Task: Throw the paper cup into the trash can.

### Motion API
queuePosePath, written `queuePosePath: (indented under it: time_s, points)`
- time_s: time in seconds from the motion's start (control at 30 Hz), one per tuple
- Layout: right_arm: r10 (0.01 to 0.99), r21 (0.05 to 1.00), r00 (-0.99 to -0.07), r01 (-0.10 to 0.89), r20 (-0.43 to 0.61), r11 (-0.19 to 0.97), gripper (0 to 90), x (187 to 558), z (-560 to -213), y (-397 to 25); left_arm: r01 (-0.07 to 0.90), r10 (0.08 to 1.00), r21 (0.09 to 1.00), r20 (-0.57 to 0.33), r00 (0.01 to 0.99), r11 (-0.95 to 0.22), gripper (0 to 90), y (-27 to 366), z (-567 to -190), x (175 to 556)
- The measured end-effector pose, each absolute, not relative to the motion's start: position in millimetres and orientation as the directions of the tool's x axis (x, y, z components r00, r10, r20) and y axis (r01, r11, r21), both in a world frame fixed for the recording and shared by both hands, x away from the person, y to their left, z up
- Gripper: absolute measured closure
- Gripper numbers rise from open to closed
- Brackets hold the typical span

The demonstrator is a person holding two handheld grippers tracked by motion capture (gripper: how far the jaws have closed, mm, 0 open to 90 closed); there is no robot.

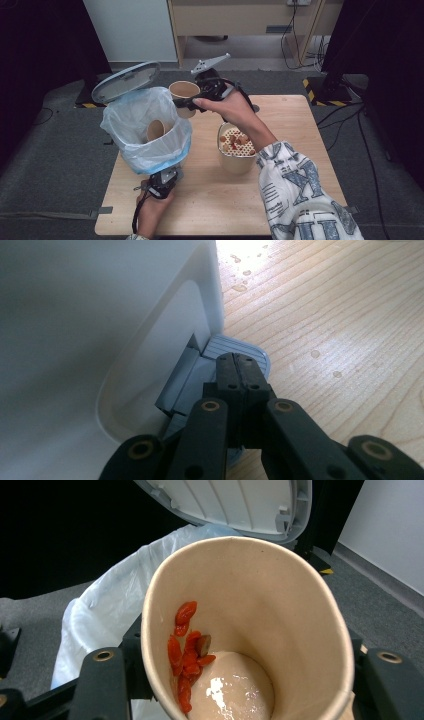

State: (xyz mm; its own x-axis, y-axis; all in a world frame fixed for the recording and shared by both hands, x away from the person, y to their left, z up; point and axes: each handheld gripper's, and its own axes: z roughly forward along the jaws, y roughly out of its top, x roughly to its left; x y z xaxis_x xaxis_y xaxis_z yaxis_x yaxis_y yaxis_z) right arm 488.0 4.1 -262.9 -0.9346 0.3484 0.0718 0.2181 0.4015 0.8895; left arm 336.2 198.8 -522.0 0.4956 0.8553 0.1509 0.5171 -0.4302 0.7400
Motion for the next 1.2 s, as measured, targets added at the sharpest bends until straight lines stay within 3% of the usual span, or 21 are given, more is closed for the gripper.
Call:
queuePosePath:
  time_s: [1.2]
  points:
    - [0.395, 0.909, -0.918, 0.188, 0.029, 0.372, 32.3, 492, -288, 74, 0.52, 0.857, 0.739, 0.148, 0.495, -0.428, 89.0, 199, -522, 336]
